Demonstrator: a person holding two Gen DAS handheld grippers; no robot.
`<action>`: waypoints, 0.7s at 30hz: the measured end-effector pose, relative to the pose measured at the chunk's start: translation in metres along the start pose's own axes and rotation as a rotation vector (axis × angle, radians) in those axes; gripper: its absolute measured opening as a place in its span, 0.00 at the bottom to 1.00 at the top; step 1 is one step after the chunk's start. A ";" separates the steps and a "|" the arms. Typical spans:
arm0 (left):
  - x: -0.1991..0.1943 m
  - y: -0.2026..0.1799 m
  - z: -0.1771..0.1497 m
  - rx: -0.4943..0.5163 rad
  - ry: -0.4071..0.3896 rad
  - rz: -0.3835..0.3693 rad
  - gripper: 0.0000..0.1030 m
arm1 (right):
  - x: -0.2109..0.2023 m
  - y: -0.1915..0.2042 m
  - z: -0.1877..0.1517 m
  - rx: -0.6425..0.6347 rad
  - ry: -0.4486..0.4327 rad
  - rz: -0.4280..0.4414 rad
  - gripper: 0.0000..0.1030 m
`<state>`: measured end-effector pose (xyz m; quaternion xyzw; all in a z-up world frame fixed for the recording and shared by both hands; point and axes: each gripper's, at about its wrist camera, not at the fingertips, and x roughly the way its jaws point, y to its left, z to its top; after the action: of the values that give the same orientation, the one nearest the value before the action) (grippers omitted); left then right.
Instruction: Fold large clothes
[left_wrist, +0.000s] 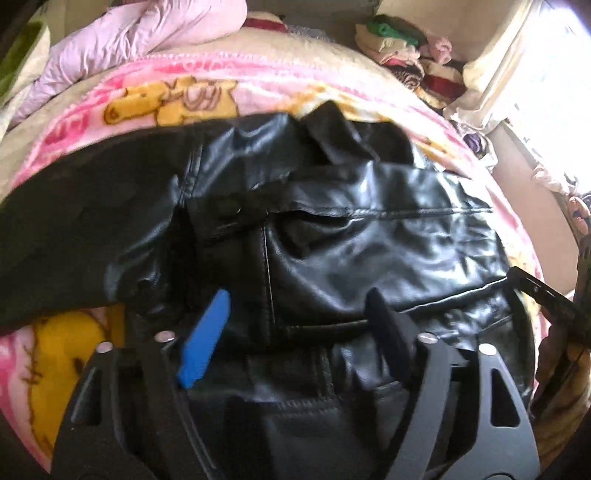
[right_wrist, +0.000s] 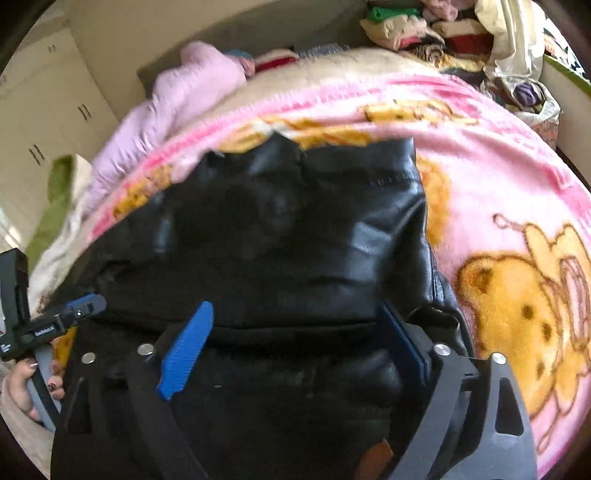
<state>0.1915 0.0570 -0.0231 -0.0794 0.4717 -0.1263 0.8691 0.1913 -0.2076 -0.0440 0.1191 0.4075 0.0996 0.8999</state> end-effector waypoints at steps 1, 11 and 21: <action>-0.003 -0.002 0.001 0.003 -0.004 0.009 0.75 | -0.006 0.003 -0.001 -0.010 -0.013 -0.013 0.88; -0.027 -0.014 0.001 0.021 -0.015 0.047 0.91 | -0.033 0.024 -0.004 -0.076 -0.059 -0.023 0.96; -0.057 -0.004 -0.002 0.011 -0.070 0.112 0.91 | -0.048 0.066 0.001 -0.137 -0.095 0.034 0.96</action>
<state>0.1594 0.0703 0.0222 -0.0523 0.4441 -0.0772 0.8911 0.1560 -0.1579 0.0102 0.0689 0.3544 0.1367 0.9225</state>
